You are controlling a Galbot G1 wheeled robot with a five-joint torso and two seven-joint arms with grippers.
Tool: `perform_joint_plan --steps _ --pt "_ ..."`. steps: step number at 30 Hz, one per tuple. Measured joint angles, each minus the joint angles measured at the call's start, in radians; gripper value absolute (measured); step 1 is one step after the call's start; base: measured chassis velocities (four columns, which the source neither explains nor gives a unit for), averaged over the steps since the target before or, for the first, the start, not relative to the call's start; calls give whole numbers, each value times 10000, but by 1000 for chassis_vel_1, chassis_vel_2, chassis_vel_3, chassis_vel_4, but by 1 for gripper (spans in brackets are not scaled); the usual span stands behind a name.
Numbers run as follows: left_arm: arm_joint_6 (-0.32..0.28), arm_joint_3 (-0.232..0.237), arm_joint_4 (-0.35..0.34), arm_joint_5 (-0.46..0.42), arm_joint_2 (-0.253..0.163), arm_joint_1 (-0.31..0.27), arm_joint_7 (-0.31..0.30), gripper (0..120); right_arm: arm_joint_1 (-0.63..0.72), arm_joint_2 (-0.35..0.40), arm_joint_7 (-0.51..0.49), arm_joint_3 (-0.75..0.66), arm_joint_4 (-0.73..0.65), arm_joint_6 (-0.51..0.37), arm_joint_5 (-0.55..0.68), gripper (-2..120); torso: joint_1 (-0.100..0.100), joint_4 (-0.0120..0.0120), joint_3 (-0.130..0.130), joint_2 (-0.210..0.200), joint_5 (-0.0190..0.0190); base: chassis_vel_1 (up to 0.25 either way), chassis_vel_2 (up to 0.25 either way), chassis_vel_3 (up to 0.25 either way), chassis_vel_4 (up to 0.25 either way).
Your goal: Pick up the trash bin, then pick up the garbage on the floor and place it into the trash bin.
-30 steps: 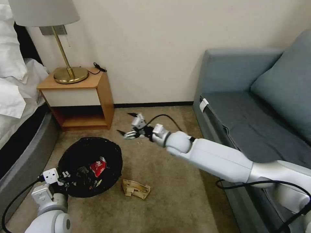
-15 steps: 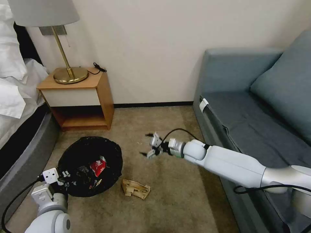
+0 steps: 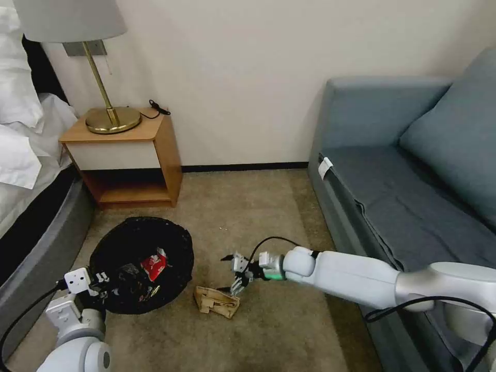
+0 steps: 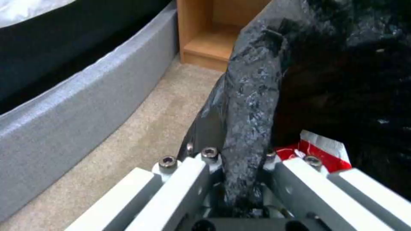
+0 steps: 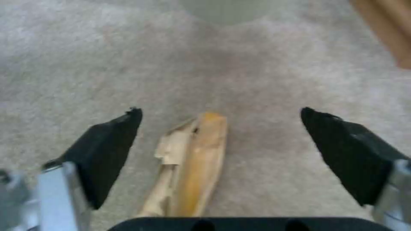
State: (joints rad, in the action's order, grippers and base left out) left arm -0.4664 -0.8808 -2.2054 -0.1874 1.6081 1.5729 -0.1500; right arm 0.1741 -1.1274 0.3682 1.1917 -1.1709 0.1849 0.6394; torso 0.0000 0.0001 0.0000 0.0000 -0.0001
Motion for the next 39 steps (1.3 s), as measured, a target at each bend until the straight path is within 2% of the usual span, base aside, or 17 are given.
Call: perform_joint_plan --steps 3,9,18,25,29,34,35,39 --pt "8 -8 -53 -12 0 8 4 1 197 -412 18 213 488 112 -93 88 0 -1 0 0 0 0 0 0 0" --pt "56 -36 -76 -46 0 7 8 1 440 -1053 92 477 1537 363 -290 88 0 0 0 0 1 0 0 0 0" --pt "154 -73 -38 -65 0 42 7 1 749 -1479 149 452 2432 591 -591 88 0 -2 0 0 0 0 0 0 0" --pt "170 -98 -29 -69 0 65 7 1 1014 -1712 306 309 3213 834 -893 82 0 -1 0 0 0 0 0 0 0" --pt "170 -94 -36 -69 0 64 7 1 1120 -1793 365 220 3494 909 -1002 74 0 -1 0 -1 1 0 0 0 0" --pt "191 -100 -79 -64 0 103 7 1 1342 -1903 530 71 3942 1048 -1219 51 0 -1 0 0 1 0 0 0 0" --pt "191 -100 -79 -64 0 103 7 1 1342 -1903 530 71 3942 1048 -1219 51 0 -1 0 0 1 0 0 0 0" --pt "241 -108 -79 -56 0 139 6 1 1439 -1903 576 18 4014 1087 -1291 36 0 -1 0 0 1 0 0 0 0"
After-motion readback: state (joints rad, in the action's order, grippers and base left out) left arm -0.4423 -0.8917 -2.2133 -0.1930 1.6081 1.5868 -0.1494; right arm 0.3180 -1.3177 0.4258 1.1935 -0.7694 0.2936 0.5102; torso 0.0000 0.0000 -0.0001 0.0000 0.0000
